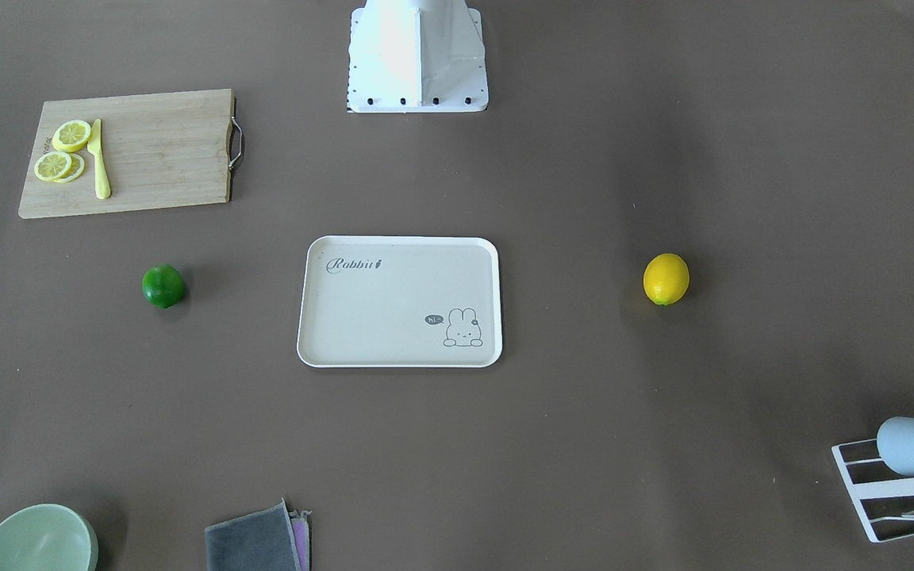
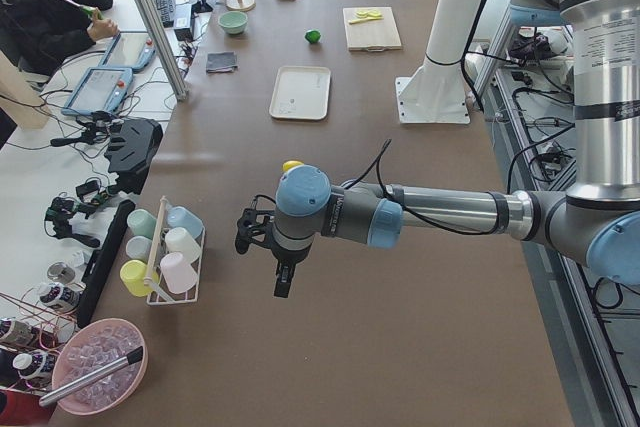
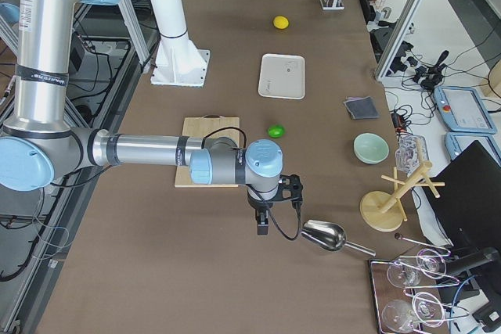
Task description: Place all lemons on tray
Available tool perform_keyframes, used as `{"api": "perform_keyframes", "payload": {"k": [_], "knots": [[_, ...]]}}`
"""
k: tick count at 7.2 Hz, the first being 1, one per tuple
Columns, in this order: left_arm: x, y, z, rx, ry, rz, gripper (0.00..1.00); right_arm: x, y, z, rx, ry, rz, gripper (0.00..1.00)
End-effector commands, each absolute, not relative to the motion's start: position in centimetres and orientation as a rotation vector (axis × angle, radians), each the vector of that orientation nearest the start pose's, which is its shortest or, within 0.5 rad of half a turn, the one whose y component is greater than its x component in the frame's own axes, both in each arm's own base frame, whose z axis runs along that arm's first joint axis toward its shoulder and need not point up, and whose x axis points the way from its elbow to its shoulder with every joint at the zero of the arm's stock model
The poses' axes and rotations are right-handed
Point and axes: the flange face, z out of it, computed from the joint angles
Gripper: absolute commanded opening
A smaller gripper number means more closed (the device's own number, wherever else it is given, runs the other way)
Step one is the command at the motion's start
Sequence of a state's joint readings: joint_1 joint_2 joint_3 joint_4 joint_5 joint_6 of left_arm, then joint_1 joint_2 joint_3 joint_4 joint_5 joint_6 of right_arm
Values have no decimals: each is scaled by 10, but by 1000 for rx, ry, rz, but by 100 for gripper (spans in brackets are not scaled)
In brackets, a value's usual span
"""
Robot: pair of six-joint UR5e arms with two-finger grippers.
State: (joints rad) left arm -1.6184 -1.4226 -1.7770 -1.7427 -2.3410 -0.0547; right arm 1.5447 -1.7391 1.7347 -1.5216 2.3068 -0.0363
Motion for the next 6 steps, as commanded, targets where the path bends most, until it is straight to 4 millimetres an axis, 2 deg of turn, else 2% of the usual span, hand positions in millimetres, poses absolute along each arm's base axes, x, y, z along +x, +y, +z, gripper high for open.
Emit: {"api": "perform_keyframes", "payload": {"k": [1, 6], "knots": [[-85, -438, 608, 214, 769, -9, 98, 55, -426, 653, 49, -736, -78, 100], [-84, -442, 606, 216, 775, -6, 98, 55, -425, 654, 48, -735, -78, 100]]}}
